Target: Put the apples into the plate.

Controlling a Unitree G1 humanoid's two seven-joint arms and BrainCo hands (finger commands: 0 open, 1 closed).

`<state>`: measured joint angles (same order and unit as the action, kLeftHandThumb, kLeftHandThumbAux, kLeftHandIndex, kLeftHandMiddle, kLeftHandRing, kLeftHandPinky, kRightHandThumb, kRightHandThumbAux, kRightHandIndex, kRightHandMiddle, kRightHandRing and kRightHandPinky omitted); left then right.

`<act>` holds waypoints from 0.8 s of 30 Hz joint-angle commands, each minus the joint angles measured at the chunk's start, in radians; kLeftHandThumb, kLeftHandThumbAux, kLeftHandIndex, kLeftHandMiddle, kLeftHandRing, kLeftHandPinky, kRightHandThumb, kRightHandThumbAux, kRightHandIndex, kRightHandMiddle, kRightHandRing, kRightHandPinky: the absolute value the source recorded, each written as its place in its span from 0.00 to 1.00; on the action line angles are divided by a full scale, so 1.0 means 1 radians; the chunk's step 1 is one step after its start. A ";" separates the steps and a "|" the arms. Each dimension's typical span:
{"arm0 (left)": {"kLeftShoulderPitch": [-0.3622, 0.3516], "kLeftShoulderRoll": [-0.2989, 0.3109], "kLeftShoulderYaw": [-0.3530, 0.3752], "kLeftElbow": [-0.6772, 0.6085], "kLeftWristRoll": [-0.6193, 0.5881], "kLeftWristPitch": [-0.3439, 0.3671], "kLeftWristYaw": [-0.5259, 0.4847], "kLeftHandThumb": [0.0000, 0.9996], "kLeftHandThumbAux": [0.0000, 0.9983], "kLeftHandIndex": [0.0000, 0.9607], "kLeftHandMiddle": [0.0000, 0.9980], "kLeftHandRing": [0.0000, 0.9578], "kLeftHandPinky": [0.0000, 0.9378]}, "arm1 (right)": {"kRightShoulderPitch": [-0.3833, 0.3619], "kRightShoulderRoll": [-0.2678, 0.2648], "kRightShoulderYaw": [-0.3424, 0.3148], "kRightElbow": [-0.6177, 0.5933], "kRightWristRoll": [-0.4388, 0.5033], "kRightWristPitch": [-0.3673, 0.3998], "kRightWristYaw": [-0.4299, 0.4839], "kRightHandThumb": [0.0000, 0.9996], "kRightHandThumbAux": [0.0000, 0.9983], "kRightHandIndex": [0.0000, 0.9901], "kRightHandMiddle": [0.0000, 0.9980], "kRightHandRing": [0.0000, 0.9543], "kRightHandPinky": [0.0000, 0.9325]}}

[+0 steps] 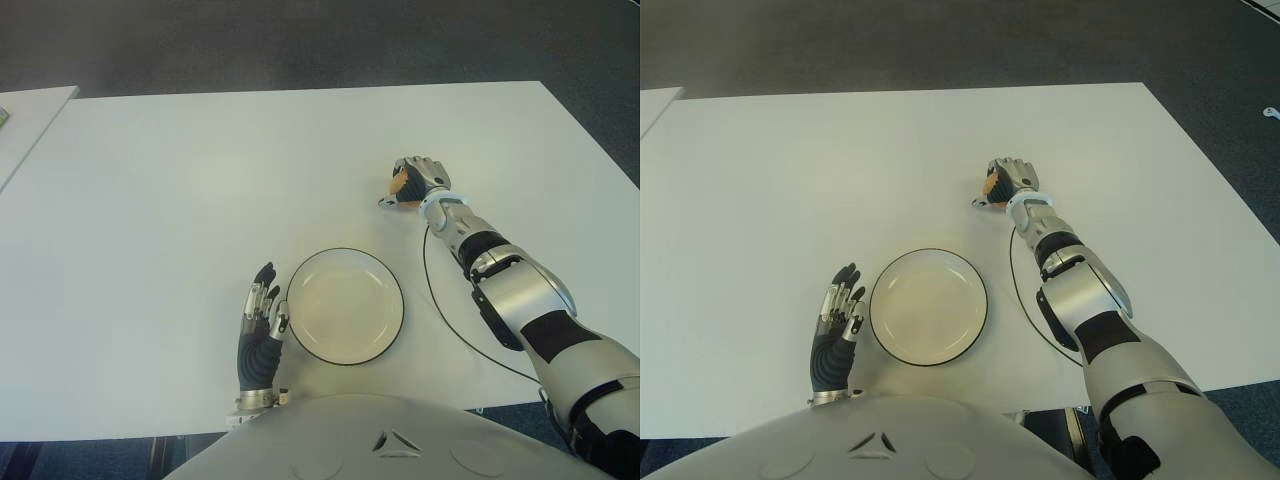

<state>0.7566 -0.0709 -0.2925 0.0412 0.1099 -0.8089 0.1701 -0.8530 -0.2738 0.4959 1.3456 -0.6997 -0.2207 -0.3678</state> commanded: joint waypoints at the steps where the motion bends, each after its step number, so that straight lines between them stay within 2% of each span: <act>1: -0.003 -0.014 -0.007 -0.009 0.000 0.017 -0.007 0.09 0.48 0.05 0.01 0.00 0.04 | 0.042 0.009 0.001 0.016 0.006 -0.008 0.034 0.72 0.71 0.45 0.84 0.87 0.90; 12: -0.015 -0.011 0.002 0.000 -0.020 0.020 -0.013 0.08 0.49 0.04 0.02 0.00 0.04 | 0.041 0.009 -0.004 0.015 0.009 -0.008 0.044 0.72 0.71 0.45 0.85 0.88 0.91; 18: -0.027 -0.010 -0.005 0.012 -0.078 0.015 -0.037 0.09 0.49 0.05 0.02 0.00 0.04 | 0.043 0.006 0.000 0.015 0.004 -0.015 0.041 0.72 0.71 0.45 0.85 0.88 0.90; 24: -0.052 -0.021 0.004 0.035 -0.064 0.004 -0.032 0.10 0.49 0.06 0.03 0.01 0.04 | 0.036 0.001 0.003 0.016 -0.001 -0.017 0.038 0.72 0.71 0.45 0.85 0.88 0.90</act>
<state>0.7220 -0.0710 -0.2892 0.0569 0.0386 -0.8044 0.1452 -0.8523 -0.2777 0.4914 1.3433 -0.7002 -0.2308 -0.3579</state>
